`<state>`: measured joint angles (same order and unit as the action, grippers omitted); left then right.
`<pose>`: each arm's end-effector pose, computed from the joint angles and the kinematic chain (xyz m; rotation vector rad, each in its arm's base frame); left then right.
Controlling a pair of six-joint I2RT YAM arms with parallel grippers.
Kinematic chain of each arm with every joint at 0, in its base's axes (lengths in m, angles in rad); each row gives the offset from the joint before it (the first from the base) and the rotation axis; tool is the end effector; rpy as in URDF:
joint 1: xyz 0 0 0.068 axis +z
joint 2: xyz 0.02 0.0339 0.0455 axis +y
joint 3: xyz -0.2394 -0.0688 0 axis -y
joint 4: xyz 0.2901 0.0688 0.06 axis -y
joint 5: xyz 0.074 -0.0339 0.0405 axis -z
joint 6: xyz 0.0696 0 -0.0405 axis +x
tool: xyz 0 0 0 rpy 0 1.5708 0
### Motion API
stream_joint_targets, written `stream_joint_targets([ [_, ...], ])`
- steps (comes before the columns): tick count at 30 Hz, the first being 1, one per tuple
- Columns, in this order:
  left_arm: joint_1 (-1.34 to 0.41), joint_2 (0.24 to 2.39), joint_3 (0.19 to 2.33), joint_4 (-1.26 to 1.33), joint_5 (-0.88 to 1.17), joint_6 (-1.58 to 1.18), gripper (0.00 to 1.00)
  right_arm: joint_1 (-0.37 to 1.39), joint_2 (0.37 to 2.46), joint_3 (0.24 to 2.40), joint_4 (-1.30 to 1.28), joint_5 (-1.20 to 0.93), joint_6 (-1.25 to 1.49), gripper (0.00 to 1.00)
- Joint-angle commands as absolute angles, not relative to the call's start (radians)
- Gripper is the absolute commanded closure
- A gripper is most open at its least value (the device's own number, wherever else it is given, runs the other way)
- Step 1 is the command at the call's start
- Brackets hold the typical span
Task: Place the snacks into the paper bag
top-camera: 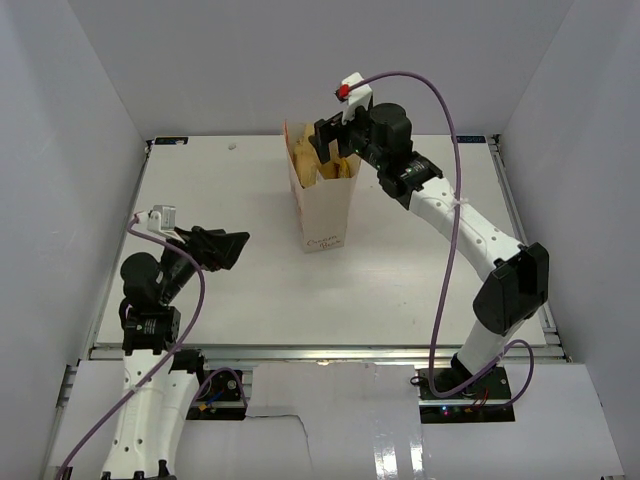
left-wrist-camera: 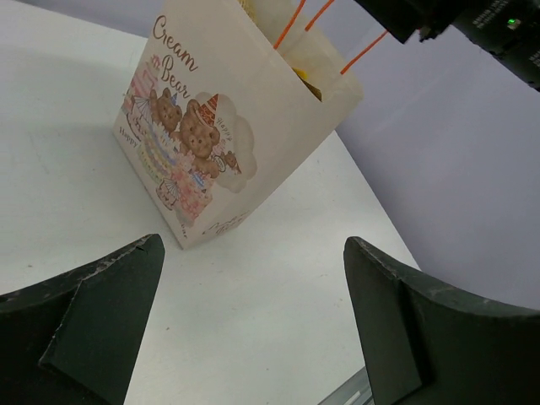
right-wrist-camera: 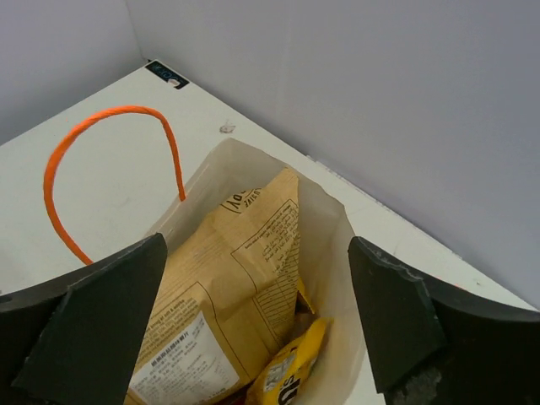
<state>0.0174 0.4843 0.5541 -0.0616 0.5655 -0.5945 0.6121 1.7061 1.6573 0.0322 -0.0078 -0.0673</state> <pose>0.2267 -0.0334 0.3061 -0.0343 1.6347 -0.8872 0.3995 0.2812 0.3941 -0.5402 1.5103 0.4305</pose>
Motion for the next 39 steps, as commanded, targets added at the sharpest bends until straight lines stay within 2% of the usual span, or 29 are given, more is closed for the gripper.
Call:
stream_joint_targets([
  [1, 0.017, 0.544, 0.630, -0.121, 0.505, -0.614, 0.02, 0.620, 1.611, 1.722, 0.033, -0.081, -0.152, 0.07],
  [3, 0.017, 0.578, 0.664, -0.162, 0.502, -0.612, 0.02, 0.618, 1.597, 1.772, -0.055, -0.092, -0.185, 0.10],
  [6, 0.017, 0.646, 0.738, -0.233, 0.488, -0.604, 0.02, 0.583, 1.513, 1.705, -0.084, -0.046, -0.172, 0.10],
  [8, 0.018, 0.673, 0.776, -0.259, 0.483, -0.589, 0.02, 0.514, 1.439, 1.610, -0.122, -0.086, -0.153, 0.10],
  [12, 0.017, 0.658, 0.772, -0.273, 0.463, -0.571, 0.02, 0.398, 1.306, 1.402, -0.169, -0.019, -0.118, 0.10],
  [19, 0.017, 0.647, 0.733, -0.264, 0.433, -0.551, 0.02, 0.258, 1.069, 1.044, -0.205, 0.280, -0.132, 0.10],
  [28, 0.017, 0.706, 0.730, -0.249, 0.456, -0.551, 0.02, 0.206, 0.937, 0.919, -0.308, 0.347, -0.110, 0.10],
  [39, 0.017, 0.673, 0.710, -0.255, 0.465, -0.554, 0.02, 0.198, 0.908, 0.916, -0.325, 0.293, -0.084, 0.10],
])
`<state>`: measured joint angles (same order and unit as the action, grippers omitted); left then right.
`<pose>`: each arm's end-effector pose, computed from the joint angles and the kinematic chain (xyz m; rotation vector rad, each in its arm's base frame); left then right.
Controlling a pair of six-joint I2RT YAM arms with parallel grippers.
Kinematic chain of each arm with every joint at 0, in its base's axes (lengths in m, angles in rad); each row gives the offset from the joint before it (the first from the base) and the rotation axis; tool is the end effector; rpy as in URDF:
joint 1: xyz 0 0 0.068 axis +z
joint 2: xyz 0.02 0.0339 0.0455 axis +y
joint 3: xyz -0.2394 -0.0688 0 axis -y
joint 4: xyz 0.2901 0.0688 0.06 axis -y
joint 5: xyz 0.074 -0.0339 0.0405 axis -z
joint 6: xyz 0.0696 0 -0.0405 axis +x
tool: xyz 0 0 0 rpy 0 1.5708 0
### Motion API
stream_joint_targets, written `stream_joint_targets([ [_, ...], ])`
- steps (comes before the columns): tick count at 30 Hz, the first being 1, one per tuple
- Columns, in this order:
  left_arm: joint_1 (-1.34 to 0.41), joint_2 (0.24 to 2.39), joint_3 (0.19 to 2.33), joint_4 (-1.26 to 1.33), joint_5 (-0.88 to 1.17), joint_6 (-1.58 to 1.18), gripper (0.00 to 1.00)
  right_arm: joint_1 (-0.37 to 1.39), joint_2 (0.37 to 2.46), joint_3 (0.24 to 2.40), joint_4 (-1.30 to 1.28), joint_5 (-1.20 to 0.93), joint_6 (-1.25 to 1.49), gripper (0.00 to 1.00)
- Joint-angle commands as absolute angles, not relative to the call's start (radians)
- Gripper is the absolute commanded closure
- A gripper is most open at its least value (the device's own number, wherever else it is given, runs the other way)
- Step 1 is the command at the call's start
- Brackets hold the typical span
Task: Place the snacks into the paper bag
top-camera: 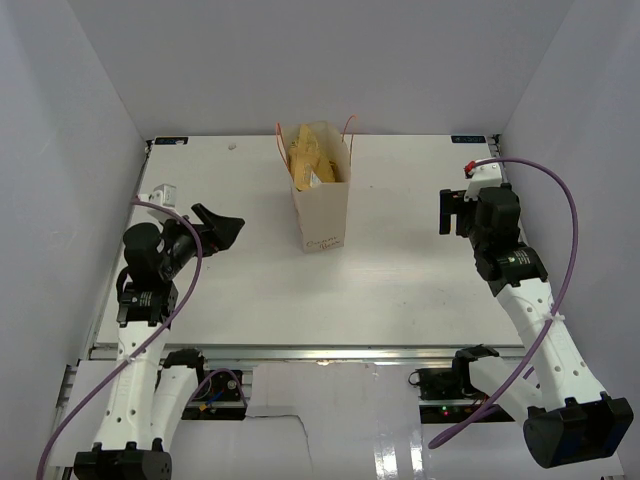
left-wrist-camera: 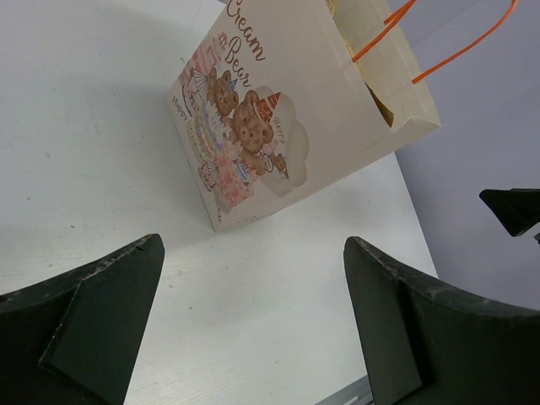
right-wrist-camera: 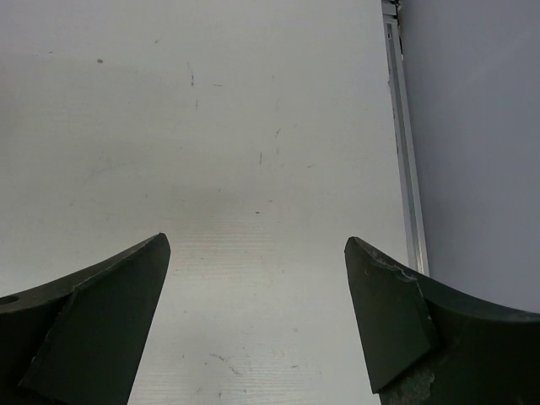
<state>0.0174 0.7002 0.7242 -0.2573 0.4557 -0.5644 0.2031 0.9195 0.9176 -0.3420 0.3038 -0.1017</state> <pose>0.2588 -0.0261 0.3032 -0.2027 1.8410 -0.7956 0.2954 0.0396 0.3160 -0.0857 1.9025 -0.2219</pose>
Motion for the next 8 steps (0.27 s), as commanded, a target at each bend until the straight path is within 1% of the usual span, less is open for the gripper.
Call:
stream_joint_targets([
  [1, 0.017, 0.669, 0.704, -0.258, 0.463, -0.552, 0.02, 0.198, 0.908, 0.919, -0.325, 0.293, -0.084, 0.10],
  [8, 0.017, 0.661, 0.696, -0.255, 0.463, -0.549, 0.02, 0.196, 0.896, 0.922, -0.325, 0.288, -0.097, 0.10],
])
